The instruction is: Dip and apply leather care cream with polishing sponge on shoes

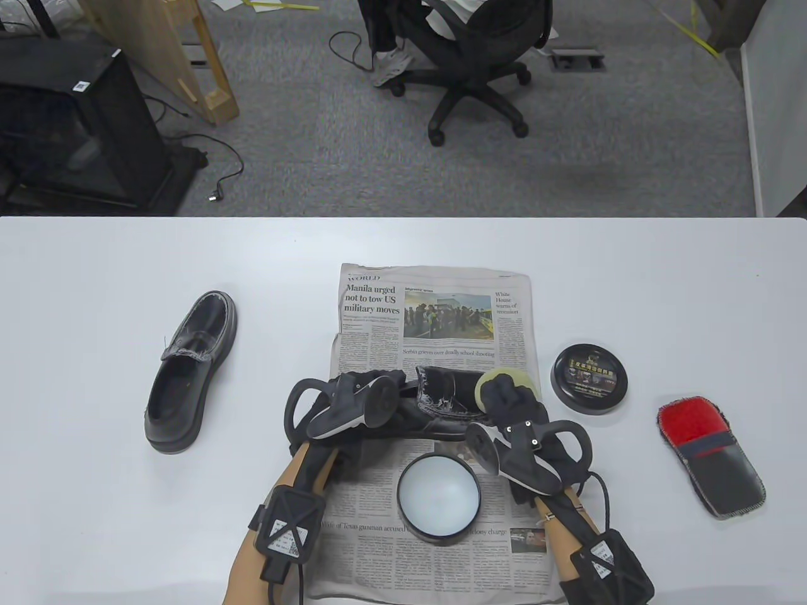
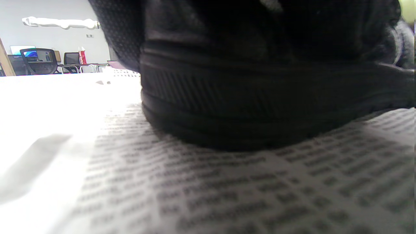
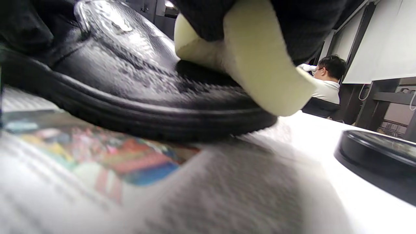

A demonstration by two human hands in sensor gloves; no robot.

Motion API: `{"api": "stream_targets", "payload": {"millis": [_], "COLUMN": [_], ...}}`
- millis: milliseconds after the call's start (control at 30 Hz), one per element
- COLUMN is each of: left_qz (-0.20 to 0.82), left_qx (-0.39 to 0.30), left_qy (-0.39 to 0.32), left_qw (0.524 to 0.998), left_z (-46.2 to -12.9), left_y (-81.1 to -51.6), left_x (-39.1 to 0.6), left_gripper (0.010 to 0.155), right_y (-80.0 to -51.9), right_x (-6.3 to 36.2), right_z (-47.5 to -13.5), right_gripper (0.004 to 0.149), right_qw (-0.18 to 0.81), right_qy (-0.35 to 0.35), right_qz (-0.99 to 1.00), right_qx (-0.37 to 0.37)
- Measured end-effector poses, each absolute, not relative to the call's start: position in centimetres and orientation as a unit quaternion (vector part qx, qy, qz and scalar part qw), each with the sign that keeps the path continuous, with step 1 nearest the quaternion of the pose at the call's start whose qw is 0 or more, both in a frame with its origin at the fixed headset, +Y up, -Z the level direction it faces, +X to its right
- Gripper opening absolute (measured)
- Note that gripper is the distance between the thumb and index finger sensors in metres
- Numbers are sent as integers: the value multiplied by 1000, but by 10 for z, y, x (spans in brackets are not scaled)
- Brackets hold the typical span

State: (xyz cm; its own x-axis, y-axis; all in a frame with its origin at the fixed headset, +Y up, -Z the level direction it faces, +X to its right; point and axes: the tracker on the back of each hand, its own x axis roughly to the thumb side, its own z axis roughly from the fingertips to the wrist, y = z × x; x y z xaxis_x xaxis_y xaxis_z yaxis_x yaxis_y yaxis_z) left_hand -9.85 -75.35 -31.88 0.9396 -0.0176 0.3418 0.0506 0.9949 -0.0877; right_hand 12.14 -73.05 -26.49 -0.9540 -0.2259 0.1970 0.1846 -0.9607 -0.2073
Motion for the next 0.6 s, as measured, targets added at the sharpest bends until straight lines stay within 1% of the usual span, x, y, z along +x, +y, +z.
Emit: {"api": "stream_targets", "payload": {"millis": [100, 200, 300, 467, 600], "left_qz": [-13, -5, -8, -19, -22], "left_qx": [-49, -44, -45, -42, -42], "left_qy": [-174, -170, -167, -163, -161], "left_qw": [983, 985, 985, 986, 986], "left_z": [-319, -319, -319, -318, -318], "left_y": [-754, -755, -754, -753, -753], "left_x": [-99, -99, -99, -98, -97], "left_gripper": [80, 81, 81, 81, 81], "right_y": [-731, -733, -737, -740, -740], "right_x": [117, 126, 139, 159, 155], "right_z": [-279, -298, -302, -282, -257], "right_gripper": [43, 43, 42, 42, 42], "right_qw": [81, 78, 86, 106, 134], "right_qy": [94, 78, 59, 59, 73], "right_qz": [-988, -993, -994, -992, -985], "right_qx": [-88, -44, -21, -31, -74]}}
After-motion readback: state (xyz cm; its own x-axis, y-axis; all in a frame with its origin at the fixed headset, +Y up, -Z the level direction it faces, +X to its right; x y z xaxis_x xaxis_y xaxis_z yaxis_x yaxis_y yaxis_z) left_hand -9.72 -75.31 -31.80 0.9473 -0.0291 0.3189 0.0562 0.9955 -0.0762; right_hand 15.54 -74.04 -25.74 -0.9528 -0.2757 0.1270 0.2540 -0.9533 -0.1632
